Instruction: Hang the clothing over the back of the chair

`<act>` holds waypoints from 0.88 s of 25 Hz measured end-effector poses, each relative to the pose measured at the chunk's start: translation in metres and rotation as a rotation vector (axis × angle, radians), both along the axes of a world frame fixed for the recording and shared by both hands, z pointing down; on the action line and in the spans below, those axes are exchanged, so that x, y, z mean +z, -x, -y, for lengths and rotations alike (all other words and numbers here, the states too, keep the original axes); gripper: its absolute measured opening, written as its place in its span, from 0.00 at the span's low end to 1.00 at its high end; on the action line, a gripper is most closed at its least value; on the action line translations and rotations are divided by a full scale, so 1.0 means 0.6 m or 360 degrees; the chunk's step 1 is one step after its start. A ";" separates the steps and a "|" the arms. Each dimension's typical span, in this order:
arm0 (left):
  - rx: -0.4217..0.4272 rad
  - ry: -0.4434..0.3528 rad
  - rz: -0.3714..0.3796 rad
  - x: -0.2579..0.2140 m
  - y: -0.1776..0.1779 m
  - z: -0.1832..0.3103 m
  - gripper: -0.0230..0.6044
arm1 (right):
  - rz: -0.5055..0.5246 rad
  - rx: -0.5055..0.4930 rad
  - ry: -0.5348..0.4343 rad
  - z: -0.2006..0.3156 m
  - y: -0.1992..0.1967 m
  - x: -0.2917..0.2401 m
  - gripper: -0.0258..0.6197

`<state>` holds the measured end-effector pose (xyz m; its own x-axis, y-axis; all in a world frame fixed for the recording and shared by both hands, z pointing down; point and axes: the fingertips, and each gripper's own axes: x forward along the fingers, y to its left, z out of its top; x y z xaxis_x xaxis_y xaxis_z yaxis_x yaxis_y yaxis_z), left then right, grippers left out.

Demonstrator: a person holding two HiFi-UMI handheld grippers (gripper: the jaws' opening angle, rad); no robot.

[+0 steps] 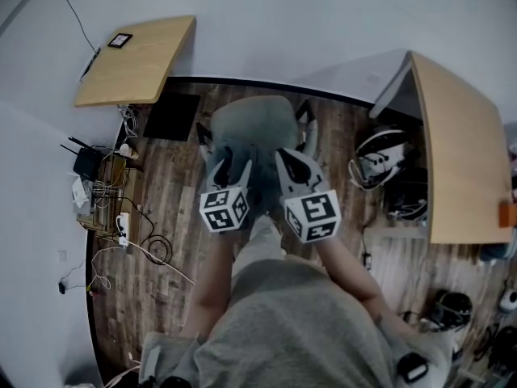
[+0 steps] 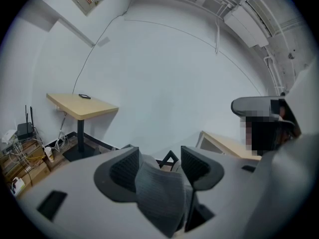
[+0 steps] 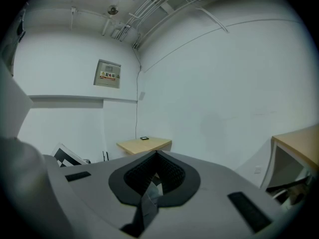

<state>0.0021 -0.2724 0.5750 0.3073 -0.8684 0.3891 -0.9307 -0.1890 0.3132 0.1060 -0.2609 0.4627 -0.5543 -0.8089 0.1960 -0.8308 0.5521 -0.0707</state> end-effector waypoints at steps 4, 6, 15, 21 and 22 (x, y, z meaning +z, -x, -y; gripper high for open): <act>0.0001 -0.0016 0.0010 -0.017 -0.005 -0.025 0.43 | -0.0006 0.0008 -0.0008 -0.029 -0.005 0.000 0.04; -0.0002 -0.0029 0.0028 -0.029 -0.008 -0.038 0.43 | -0.0008 0.0017 -0.0006 -0.044 -0.009 0.001 0.04; 0.0044 -0.0145 0.0056 -0.098 -0.032 -0.097 0.40 | -0.0013 0.0036 -0.0001 -0.089 -0.020 0.008 0.04; 0.0016 -0.0218 0.0091 -0.129 -0.030 -0.138 0.25 | -0.0014 0.0034 -0.0004 -0.118 -0.020 0.011 0.04; 0.0009 -0.0229 0.0093 -0.133 -0.027 -0.143 0.22 | -0.0014 0.0034 -0.0006 -0.123 -0.019 0.011 0.04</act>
<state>0.0184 -0.1864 0.4952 0.2926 -0.9148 0.2783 -0.9454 -0.2331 0.2278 0.1176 -0.1872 0.4692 -0.5350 -0.8214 0.1979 -0.8431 0.5343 -0.0615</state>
